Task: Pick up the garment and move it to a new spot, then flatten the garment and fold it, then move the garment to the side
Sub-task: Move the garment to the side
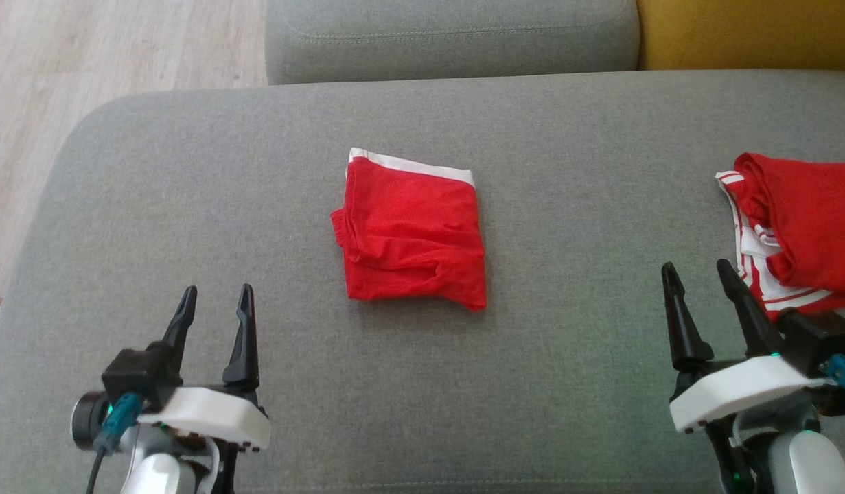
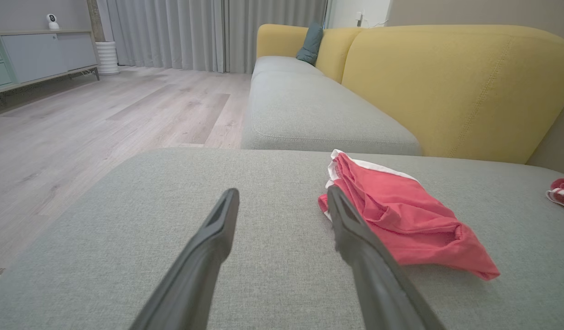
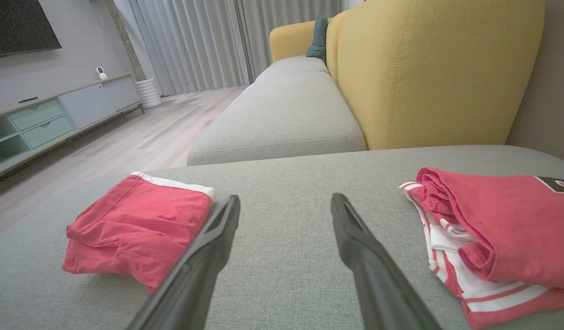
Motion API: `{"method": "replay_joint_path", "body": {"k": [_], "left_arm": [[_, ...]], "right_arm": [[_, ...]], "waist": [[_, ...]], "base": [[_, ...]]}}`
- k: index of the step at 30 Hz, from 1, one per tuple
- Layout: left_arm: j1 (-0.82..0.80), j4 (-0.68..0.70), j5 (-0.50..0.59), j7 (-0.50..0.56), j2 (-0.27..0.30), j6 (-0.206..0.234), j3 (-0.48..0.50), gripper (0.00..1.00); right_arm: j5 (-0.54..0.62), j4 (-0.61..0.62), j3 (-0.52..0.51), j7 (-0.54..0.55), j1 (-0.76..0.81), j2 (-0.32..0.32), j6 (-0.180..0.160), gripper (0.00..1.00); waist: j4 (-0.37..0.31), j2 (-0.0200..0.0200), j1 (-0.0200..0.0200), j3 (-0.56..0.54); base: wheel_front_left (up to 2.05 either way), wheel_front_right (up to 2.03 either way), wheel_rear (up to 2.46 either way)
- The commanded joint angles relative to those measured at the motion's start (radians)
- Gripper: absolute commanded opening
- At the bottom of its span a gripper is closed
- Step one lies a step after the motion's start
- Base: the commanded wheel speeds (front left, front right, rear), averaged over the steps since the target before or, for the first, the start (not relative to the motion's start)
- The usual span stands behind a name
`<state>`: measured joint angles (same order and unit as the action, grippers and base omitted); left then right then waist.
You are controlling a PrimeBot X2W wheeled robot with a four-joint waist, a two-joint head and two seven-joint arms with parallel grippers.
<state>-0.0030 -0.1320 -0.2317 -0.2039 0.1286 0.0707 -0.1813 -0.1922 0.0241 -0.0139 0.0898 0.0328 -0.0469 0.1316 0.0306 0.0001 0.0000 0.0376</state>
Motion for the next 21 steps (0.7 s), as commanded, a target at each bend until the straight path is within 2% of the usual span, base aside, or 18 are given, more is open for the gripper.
{"method": "replay_joint_path", "body": {"k": [1, 12, 21], "left_arm": [[-0.035, 0.036, -0.012, 0.000, 0.021, 0.005, 0.031, 1.00], [-0.065, 0.042, -0.006, -0.004, 0.030, 0.008, 0.019, 1.00], [-0.175, 0.062, 0.002, -0.019, 0.028, -0.010, -0.002, 1.00]], "right_arm": [[0.007, 0.040, 0.016, 0.002, -0.031, -0.004, -0.001, 1.00], [0.017, 0.045, 0.004, 0.008, -0.041, -0.004, -0.001, 1.00], [0.037, -0.007, 0.003, 0.019, -0.138, -0.003, -0.001, 1.00]], "waist": [[0.000, -0.0001, 0.0000, 0.000], [0.017, -0.0001, 0.0000, 0.029], [0.097, -0.0001, 0.0000, 0.154]], "base": [[0.00, 0.00, 0.00], [0.00, 0.00, 0.00], [0.00, 0.00, 0.00]]}}
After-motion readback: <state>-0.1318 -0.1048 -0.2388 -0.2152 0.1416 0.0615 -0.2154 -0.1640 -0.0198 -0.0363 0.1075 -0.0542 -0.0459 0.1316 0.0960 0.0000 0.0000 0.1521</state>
